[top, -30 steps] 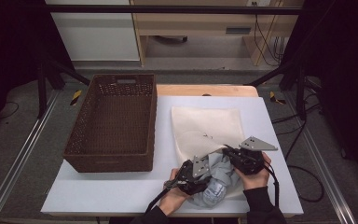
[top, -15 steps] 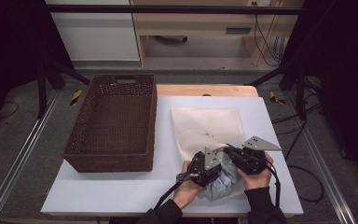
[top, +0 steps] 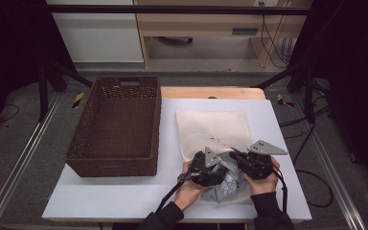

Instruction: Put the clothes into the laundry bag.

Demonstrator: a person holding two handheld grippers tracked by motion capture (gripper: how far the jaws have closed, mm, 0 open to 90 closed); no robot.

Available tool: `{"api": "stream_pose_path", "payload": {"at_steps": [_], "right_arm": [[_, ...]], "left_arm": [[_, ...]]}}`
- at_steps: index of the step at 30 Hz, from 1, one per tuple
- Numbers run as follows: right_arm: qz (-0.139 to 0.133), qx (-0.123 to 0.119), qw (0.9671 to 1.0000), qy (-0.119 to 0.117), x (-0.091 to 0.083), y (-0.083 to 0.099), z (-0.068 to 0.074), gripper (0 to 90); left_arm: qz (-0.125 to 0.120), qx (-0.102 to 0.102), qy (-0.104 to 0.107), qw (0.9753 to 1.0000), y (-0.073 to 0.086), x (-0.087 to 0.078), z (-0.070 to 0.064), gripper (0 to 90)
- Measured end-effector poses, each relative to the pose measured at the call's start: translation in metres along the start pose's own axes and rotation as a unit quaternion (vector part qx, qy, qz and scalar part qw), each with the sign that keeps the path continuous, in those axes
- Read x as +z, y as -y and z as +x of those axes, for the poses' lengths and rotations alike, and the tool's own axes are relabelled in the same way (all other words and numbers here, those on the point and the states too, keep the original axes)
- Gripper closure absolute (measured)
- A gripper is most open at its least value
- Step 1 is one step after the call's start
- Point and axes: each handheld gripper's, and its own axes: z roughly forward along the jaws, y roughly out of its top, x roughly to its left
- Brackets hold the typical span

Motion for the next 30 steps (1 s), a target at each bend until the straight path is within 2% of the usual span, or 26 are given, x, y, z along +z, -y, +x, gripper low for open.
{"api": "stream_pose_path", "payload": {"at_steps": [3,6,8,10,13,16,18,22,23,25,30], "right_arm": [[-0.001,0.001,1.0000,0.002,0.000,0.000,-0.001,87.4],[0.000,-0.001,1.0000,0.002,0.000,0.000,-0.001,87.4],[0.000,0.001,1.0000,0.001,0.000,0.000,-0.001,87.3],[0.000,0.000,1.0000,0.001,0.000,0.000,-0.001,87.2],[0.004,-0.001,1.0000,0.001,0.002,0.001,-0.001,87.2],[0.006,-0.001,1.0000,-0.001,0.003,0.001,0.000,87.2],[0.008,-0.002,1.0000,-0.002,0.003,0.001,0.001,87.2],[0.009,0.000,1.0000,-0.002,0.003,0.001,0.001,87.3],[0.009,-0.001,1.0000,-0.003,0.003,0.001,0.001,87.3],[0.008,0.001,1.0000,-0.005,0.003,0.001,0.001,87.4],[0.001,0.002,1.0000,-0.005,0.001,0.000,0.000,87.5]], "left_arm": [[-0.020,0.006,0.021,0.9996,-0.002,-0.025,-0.003,33.3],[-0.021,0.012,0.029,0.9993,0.002,-0.036,-0.008,30.8],[-0.001,0.014,0.028,0.9995,0.008,-0.032,-0.011,29.7],[0.018,0.018,0.020,0.9995,0.016,-0.022,-0.013,28.5],[0.032,0.010,0.029,0.9990,0.023,-0.006,-0.015,26.7],[0.042,0.015,0.008,0.9990,0.024,0.005,-0.017,28.2],[0.048,0.019,-0.013,0.9986,0.024,0.009,-0.017,40.0],[0.045,0.011,-0.013,0.9988,0.020,0.007,-0.012,68.9],[0.041,0.012,-0.011,0.9990,0.019,0.005,-0.012,73.8],[0.029,0.012,-0.012,0.9994,0.015,-0.001,-0.012,78.0],[-0.001,0.015,-0.005,0.9999,0.000,-0.008,-0.014,79.7]]}}
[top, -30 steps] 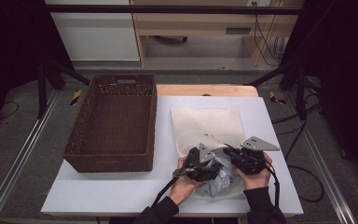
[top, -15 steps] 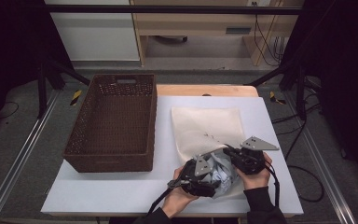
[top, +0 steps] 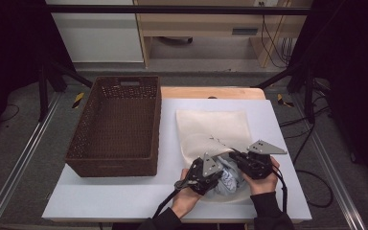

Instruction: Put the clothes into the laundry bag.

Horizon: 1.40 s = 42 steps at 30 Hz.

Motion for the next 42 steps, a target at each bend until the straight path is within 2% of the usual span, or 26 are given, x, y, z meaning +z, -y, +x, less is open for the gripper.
{"api": "stream_pose_path", "payload": {"at_steps": [5,8,11,15,18,20,22,24,27,29,32,33,35,37,39,42], "right_arm": [[-0.007,0.000,1.0000,-0.002,-0.002,-0.002,0.001,87.5],[-0.007,0.000,1.0000,-0.004,-0.002,-0.002,0.002,87.5],[-0.005,-0.001,1.0000,-0.006,-0.001,-0.001,0.003,87.5],[-0.001,0.000,1.0000,-0.008,0.001,0.000,0.004,87.5],[0.004,-0.001,1.0000,-0.006,0.003,0.001,0.004,87.5],[0.001,0.000,1.0000,-0.003,0.002,0.001,0.002,87.4],[-0.003,0.003,1.0000,-0.001,0.000,0.001,0.000,87.4],[-0.005,0.001,1.0000,-0.001,-0.001,0.001,-0.001,87.3],[-0.005,0.002,1.0000,-0.001,-0.001,0.001,-0.001,87.3],[-0.003,0.001,1.0000,-0.001,-0.001,0.001,-0.001,87.3],[0.000,0.001,1.0000,-0.001,0.001,0.001,0.000,87.2],[0.001,-0.002,1.0000,-0.001,0.001,0.001,0.000,87.2],[0.001,-0.004,1.0000,-0.001,0.001,0.001,0.001,87.3],[0.000,0.000,1.0000,-0.001,0.001,0.001,0.000,87.3],[-0.001,0.002,1.0000,-0.002,0.000,0.001,-0.001,87.4],[-0.004,0.004,1.0000,0.001,-0.002,0.000,-0.002,87.4]], "left_arm": [[-0.004,-0.005,-0.012,0.9999,-0.011,0.010,0.002,79.8],[0.011,0.004,-0.036,0.9993,-0.007,0.028,0.006,79.5],[0.022,-0.005,-0.050,0.9985,-0.002,0.042,0.015,78.8],[0.024,0.004,-0.061,0.9978,-0.002,0.045,0.020,75.9],[0.023,-0.007,-0.055,0.9982,-0.004,0.039,0.020,67.9],[0.021,-0.019,-0.029,0.9992,-0.007,0.030,0.020,58.4],[0.017,-0.009,-0.009,0.9998,-0.008,0.016,0.019,49.9],[0.016,-0.002,-0.007,0.9998,-0.006,0.002,0.017,42.6],[0.014,-0.002,-0.011,0.9998,0.003,-0.016,0.018,35.4],[0.016,-0.013,-0.015,0.9997,0.011,-0.018,0.021,33.7],[0.034,-0.031,-0.004,0.9989,0.021,-0.009,0.027,38.6],[0.031,-0.035,0.000,0.9989,0.023,-0.007,0.028,46.5],[0.017,-0.028,-0.004,0.9995,0.023,-0.007,0.026,63.2],[0.002,-0.021,-0.002,0.9998,0.017,-0.011,0.021,76.5],[-0.006,-0.016,0.002,0.9999,0.006,-0.013,0.017,81.0],[-0.018,-0.007,0.014,0.9997,-0.010,-0.013,0.009,82.6]]}}
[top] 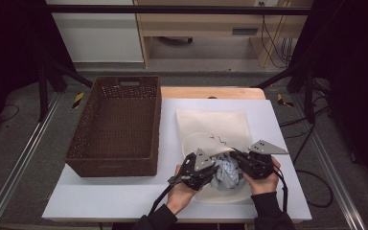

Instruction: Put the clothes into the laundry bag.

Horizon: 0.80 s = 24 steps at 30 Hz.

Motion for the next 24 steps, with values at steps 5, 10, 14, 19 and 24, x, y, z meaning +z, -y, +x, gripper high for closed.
{"api": "stream_pose_path", "payload": {"at_steps": [5,10,14,19,24], "right_arm": [[-0.004,0.005,1.0000,0.003,-0.001,0.000,-0.002,87.4],[-0.003,0.002,1.0000,-0.002,-0.001,0.000,0.000,87.5],[-0.005,0.002,1.0000,-0.004,-0.002,-0.001,0.000,87.5],[-0.003,0.000,1.0000,-0.005,0.000,-0.001,0.001,87.5],[-0.003,0.003,1.0000,-0.003,0.000,0.000,-0.002,87.5]], "left_arm": [[0.020,0.045,-0.018,0.9986,-0.011,0.024,-0.018,82.2],[0.062,0.053,-0.061,0.9948,0.000,0.056,-0.008,82.3],[0.060,0.040,-0.102,0.9922,0.007,0.062,0.010,81.4],[0.053,0.039,-0.083,0.9944,0.007,0.053,0.014,70.1],[0.027,-0.004,-0.021,0.9994,-0.001,0.019,0.014,46.6]]}}
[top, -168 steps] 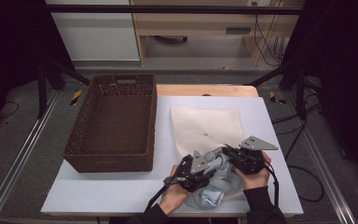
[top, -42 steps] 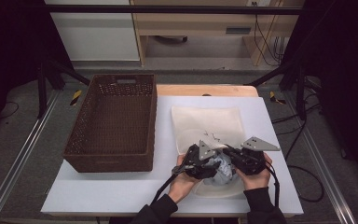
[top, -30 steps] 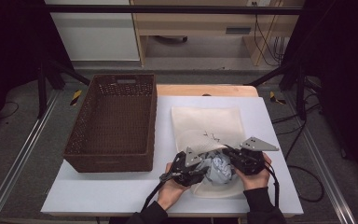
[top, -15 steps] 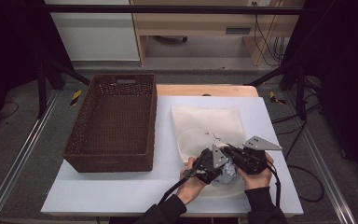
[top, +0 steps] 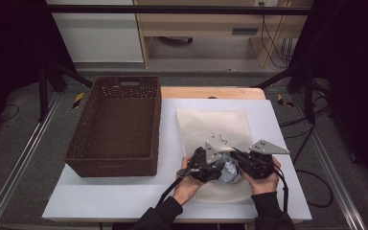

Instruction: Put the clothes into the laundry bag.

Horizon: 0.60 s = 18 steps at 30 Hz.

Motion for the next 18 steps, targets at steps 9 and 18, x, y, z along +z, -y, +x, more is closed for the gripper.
{"api": "stream_pose_path", "payload": {"at_steps": [9,18], "right_arm": [[-0.002,0.003,1.0000,0.003,0.000,0.000,0.000,87.1],[0.004,0.004,1.0000,-0.002,0.002,0.000,0.001,87.4]], "left_arm": [[0.021,0.029,0.033,0.9988,-0.001,-0.003,-0.023,37.6],[0.072,0.007,0.008,0.9973,0.022,0.040,-0.013,57.7]]}}
